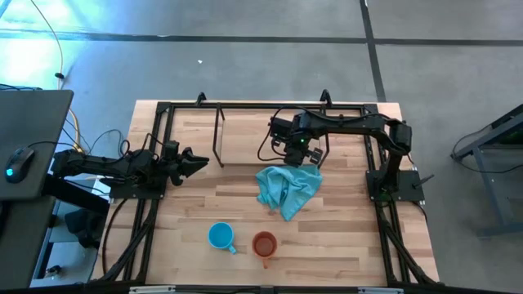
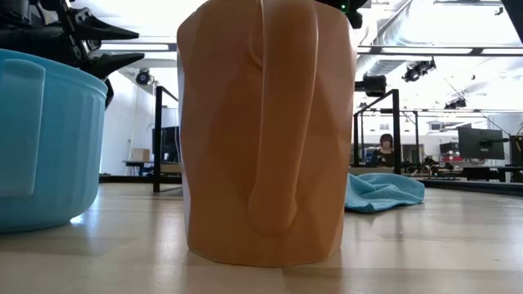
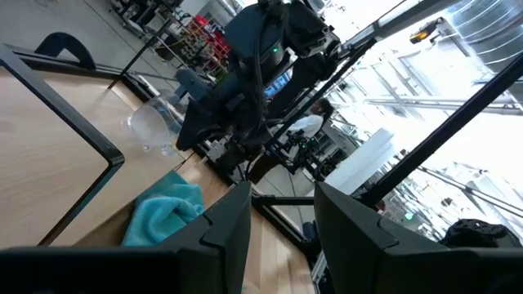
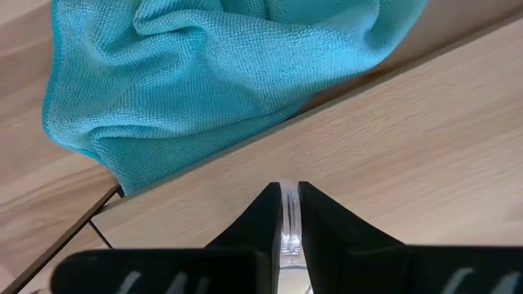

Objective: Stack small to large cups/mugs on shelf
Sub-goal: Put the transparent mug on the shelf, then put the blue mug on the shelf

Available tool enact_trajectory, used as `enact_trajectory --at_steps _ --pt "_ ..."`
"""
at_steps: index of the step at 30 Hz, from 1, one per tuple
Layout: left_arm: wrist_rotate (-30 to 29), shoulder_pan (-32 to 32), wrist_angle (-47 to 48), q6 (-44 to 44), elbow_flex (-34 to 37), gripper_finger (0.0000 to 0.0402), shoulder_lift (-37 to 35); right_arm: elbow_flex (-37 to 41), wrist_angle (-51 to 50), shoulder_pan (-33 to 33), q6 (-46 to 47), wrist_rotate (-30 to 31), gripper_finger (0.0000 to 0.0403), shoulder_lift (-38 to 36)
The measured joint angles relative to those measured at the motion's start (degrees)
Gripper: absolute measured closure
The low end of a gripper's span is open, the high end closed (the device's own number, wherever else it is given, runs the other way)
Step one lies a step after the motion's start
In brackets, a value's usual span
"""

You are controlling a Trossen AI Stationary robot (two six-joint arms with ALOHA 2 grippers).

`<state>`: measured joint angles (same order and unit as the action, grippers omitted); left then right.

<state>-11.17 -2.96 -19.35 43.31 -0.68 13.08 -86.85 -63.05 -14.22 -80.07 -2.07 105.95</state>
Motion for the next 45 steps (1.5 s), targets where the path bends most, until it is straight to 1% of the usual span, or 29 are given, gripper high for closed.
enact_trajectory --at_steps 2,8,10,18,20,22,26,30,34,38,41,45 --pt "0.0 0.0 0.0 0.0 0.0 0.0277 0.0 0.2 -0.2 0.0 0.7 0.0 0.0360 0.2" --pt "0.0 0.0 0.0 0.0 0.0 0.0277 0.0 0.2 0.1 0.0 0.7 0.5 0.0308 0.2" --pt "0.0 0.0 0.0 0.0 0.0 0.0277 0.0 0.1 0.4 0.0 0.6 1.2 0.0298 0.0" --pt "0.0 0.0 0.0 -0.6 0.0 0.0277 0.0 0.0 1.3 0.2 0.9 1.9 0.0301 -1.6" --pt "0.0 0.0 0.0 -0.7 0.0 0.0277 0.0 0.0 2.0 0.6 3.8 1.9 0.0302 -2.2" --pt "0.0 0.0 0.0 -0.9 0.0 0.0277 0.0 0.0 4.4 1.2 9.1 1.4 0.0302 -3.1" --pt "0.0 0.0 0.3 -1.1 0.0 0.0277 0.0 0.0 10.9 2.4 22.5 -3.4 0.0302 -6.0" --pt "0.0 0.0 0.3 -2.7 0.0 0.0277 0.0 -0.1 19.5 3.7 35.0 -7.6 0.0302 -9.5" --pt "0.0 0.0 0.3 -3.1 0.0 0.0277 0.0 -0.1 26.9 4.7 50.1 -7.9 0.0302 -12.1" --pt "0.0 0.0 0.3 -4.3 0.0 0.0277 0.0 -0.1 30.8 5.3 67.7 -7.9 0.0302 -13.7" --pt "0.0 0.0 0.5 -4.3 0.0 0.0277 0.0 -0.1 31.8 6.1 76.4 -7.7 0.0302 -14.4" --pt "0.0 0.0 0.7 -4.3 0.0 0.0277 0.0 -0.1 33.7 8.1 83.8 -8.1 0.0302 -14.5"
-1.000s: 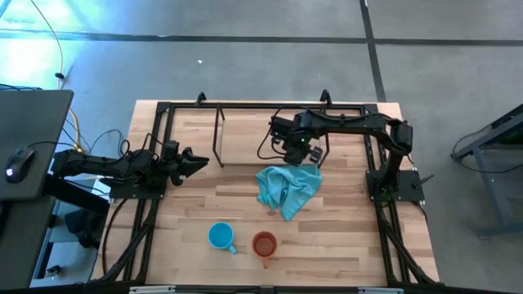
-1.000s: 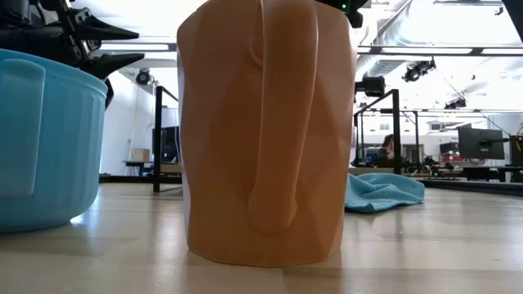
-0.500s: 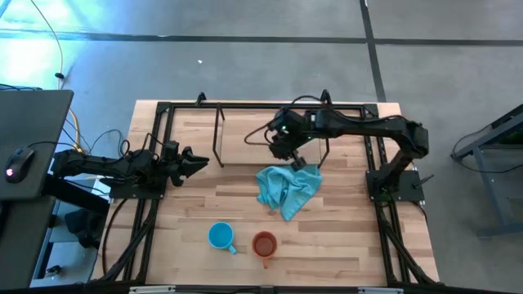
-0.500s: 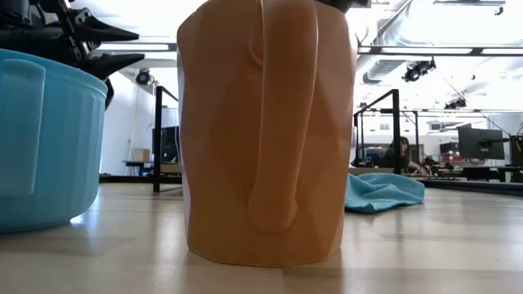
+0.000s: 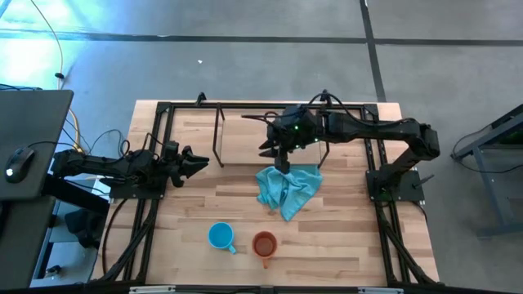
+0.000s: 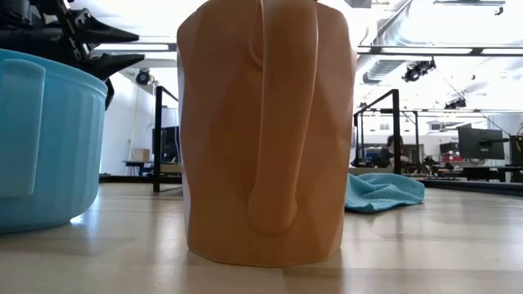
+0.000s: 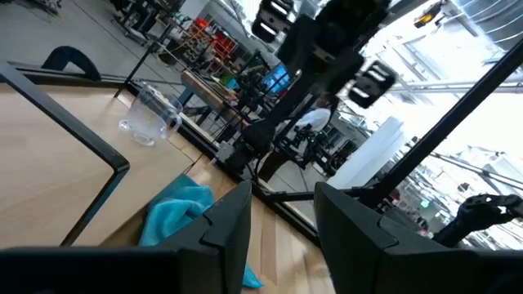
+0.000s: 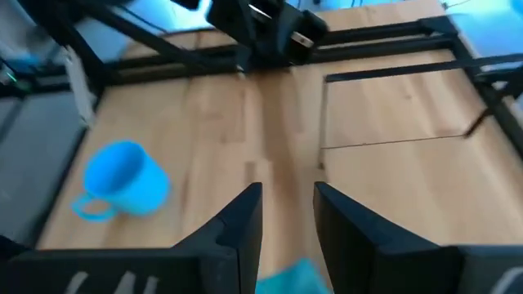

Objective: Stack small to large cups/mugs on shelf
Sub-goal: Put the blue mug on the shelf

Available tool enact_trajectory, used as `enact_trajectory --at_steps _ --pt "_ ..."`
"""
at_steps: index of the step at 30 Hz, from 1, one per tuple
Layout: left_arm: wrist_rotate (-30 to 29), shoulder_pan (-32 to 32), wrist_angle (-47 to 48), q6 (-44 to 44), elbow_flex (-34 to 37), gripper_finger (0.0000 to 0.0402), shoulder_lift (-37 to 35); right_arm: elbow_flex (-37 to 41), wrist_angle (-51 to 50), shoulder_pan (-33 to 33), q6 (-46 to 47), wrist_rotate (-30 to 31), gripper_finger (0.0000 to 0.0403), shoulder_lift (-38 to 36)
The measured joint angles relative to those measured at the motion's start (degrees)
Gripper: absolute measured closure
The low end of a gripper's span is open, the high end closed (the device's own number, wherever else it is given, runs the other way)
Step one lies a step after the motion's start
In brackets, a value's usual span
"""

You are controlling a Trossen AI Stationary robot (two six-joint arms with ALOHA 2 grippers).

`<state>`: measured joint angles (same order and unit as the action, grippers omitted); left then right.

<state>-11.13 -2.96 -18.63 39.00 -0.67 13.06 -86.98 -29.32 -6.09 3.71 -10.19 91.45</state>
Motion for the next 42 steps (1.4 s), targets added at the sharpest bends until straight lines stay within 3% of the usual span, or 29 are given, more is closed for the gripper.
enact_trajectory --at_steps 7,13,22,34,42 --pt "3.2 0.0 0.4 0.2 0.0 0.0277 0.0 0.1 8.8 5.3 8.5 3.0 0.0302 0.4" --pt "8.8 0.0 0.3 0.2 0.0 0.0277 0.0 0.1 17.3 10.6 11.0 14.8 0.0302 0.4" --pt "19.5 0.0 -2.5 0.2 0.0 0.0277 0.0 0.1 19.7 19.0 11.0 31.8 0.0302 0.4" --pt "19.5 0.0 -11.8 0.5 0.0 0.0277 0.0 0.1 20.9 28.2 -1.8 35.2 0.0302 0.4" --pt "18.4 0.0 -11.6 3.4 0.0 0.0277 0.0 0.1 12.2 32.3 3.7 41.7 0.0302 0.4"
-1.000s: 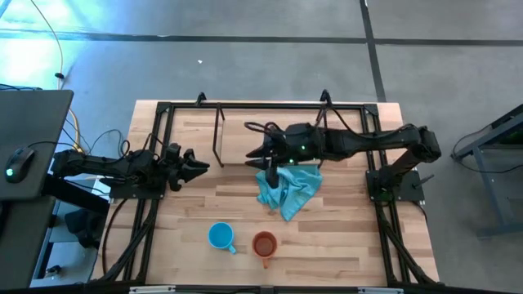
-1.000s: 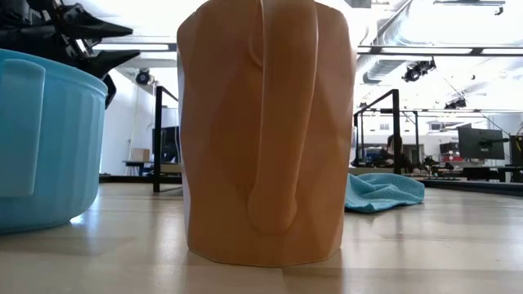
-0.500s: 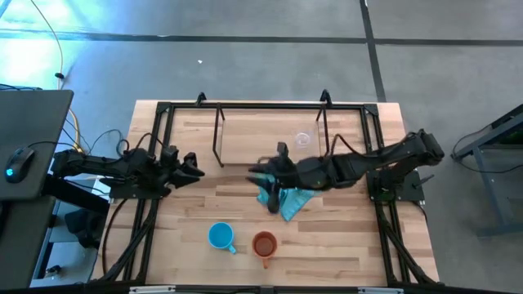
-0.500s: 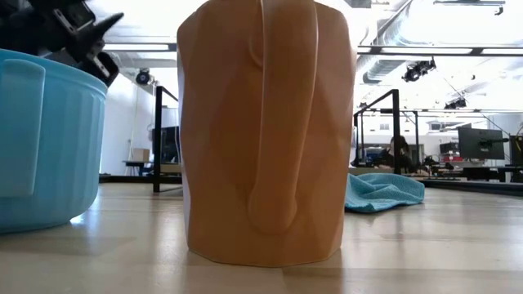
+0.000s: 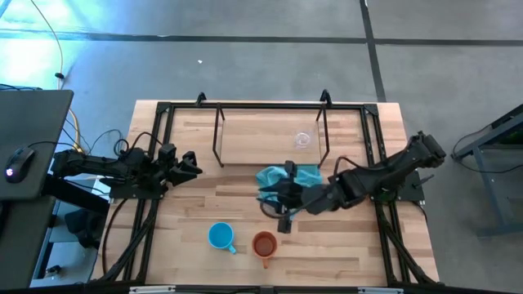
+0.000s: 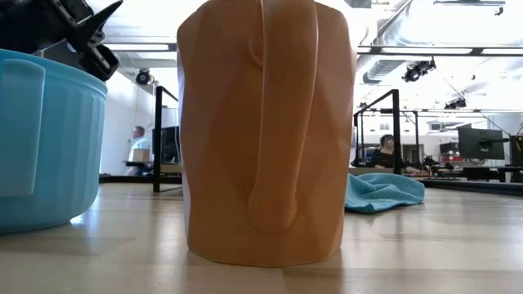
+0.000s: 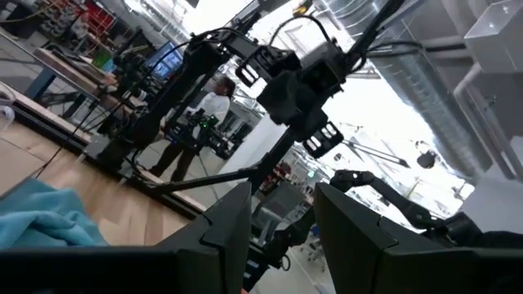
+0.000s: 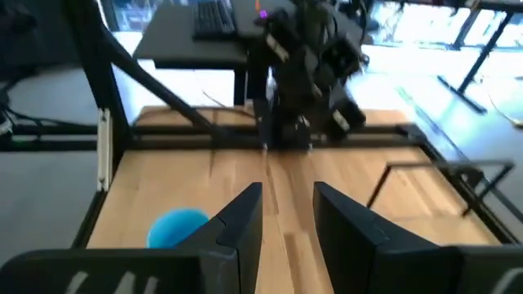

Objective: Stack small to large cups/mugs on shelf
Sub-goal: Put the blue mug on the shelf

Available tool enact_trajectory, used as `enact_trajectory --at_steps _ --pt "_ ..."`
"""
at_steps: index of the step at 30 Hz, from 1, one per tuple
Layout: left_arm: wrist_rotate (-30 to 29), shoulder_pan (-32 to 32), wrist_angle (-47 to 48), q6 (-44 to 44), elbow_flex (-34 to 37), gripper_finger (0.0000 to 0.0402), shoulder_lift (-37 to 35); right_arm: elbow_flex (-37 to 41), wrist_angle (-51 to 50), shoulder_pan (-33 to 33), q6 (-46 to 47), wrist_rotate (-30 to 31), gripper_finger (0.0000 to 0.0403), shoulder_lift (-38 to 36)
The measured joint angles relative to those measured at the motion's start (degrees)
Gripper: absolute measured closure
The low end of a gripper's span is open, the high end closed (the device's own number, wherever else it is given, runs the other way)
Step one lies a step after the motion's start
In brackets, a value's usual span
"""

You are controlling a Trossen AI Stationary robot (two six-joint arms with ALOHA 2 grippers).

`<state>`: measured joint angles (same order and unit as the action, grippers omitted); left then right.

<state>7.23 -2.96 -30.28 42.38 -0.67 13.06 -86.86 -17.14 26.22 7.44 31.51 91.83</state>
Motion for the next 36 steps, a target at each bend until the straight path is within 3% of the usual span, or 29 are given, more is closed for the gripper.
enact_trajectory --at_steps 5,16,19,24,28,36 --pt "2.6 0.0 0.2 1.0 0.0 0.0277 0.0 0.0 -1.0 2.8 2.8 4.0 0.0302 0.0" --pt "19.5 0.0 3.4 3.9 0.0 0.0277 0.0 0.0 -1.5 8.5 25.9 18.3 0.0302 0.0" --pt "25.0 0.0 3.5 4.4 0.0 0.0277 0.0 0.0 -1.5 9.6 28.8 19.3 0.0302 0.0" --pt "29.2 0.0 3.9 4.5 0.0 0.0277 0.0 0.0 -1.7 10.4 32.5 19.3 0.0302 0.0" --pt "30.8 0.0 6.2 4.5 0.0 0.0277 0.0 0.0 -3.8 10.3 35.4 15.6 0.0302 0.0" --pt "31.6 0.0 6.9 5.2 0.0 0.0277 0.0 0.0 -4.0 8.1 42.1 -1.7 0.0302 0.7"
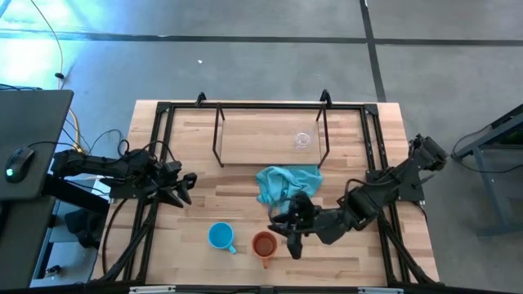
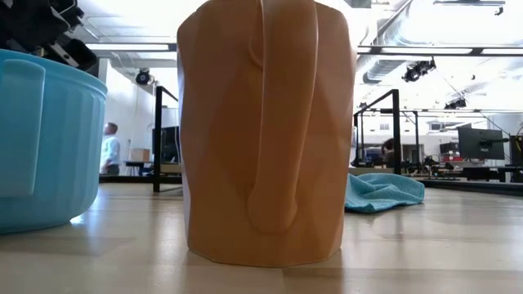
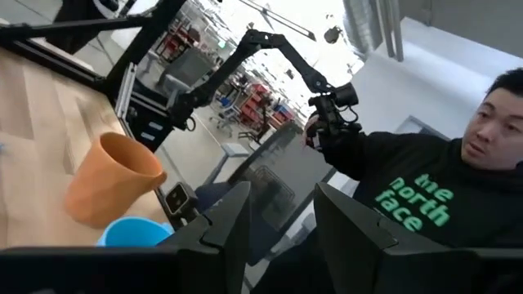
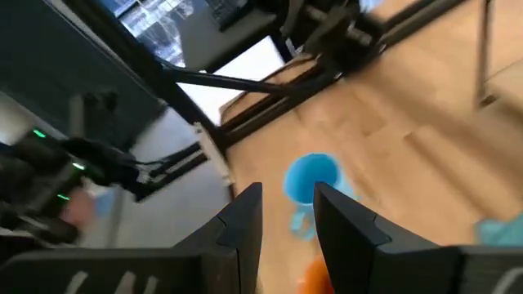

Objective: Stack small to large cups/mugs on shelf
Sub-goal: Put the blue mug on the shelf

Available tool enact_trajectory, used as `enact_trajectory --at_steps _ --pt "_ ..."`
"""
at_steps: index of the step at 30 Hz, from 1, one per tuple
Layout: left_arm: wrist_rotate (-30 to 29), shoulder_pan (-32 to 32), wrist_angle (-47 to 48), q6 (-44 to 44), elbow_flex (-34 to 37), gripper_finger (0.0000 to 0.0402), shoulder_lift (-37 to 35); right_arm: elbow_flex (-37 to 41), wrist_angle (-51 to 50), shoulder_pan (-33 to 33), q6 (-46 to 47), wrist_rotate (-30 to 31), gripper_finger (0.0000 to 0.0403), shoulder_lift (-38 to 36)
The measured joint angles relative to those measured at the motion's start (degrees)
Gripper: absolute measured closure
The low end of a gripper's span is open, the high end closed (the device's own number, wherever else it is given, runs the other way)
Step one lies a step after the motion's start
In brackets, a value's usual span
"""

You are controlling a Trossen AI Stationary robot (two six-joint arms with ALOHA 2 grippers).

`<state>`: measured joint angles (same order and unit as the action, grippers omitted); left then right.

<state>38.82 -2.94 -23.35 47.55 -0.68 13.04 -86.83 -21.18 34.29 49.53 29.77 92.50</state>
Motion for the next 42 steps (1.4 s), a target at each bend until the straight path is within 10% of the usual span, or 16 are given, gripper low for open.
enact_trajectory --at_steps 20,33,42 --pt "1.5 7.5 -0.3 5.6 0.0 0.0277 0.0 0.0 12.4 -3.6 -0.2 -8.9 0.0302 12.7" --pt "-36.6 31.4 6.0 -11.8 -1.0 0.0277 1.3 -6.4 12.0 -7.0 -26.8 -5.8 0.0302 12.1" --pt "-55.0 41.4 8.3 -30.7 -17.0 0.0277 9.7 -24.1 -1.1 -9.2 -46.9 -5.8 0.0302 12.0"
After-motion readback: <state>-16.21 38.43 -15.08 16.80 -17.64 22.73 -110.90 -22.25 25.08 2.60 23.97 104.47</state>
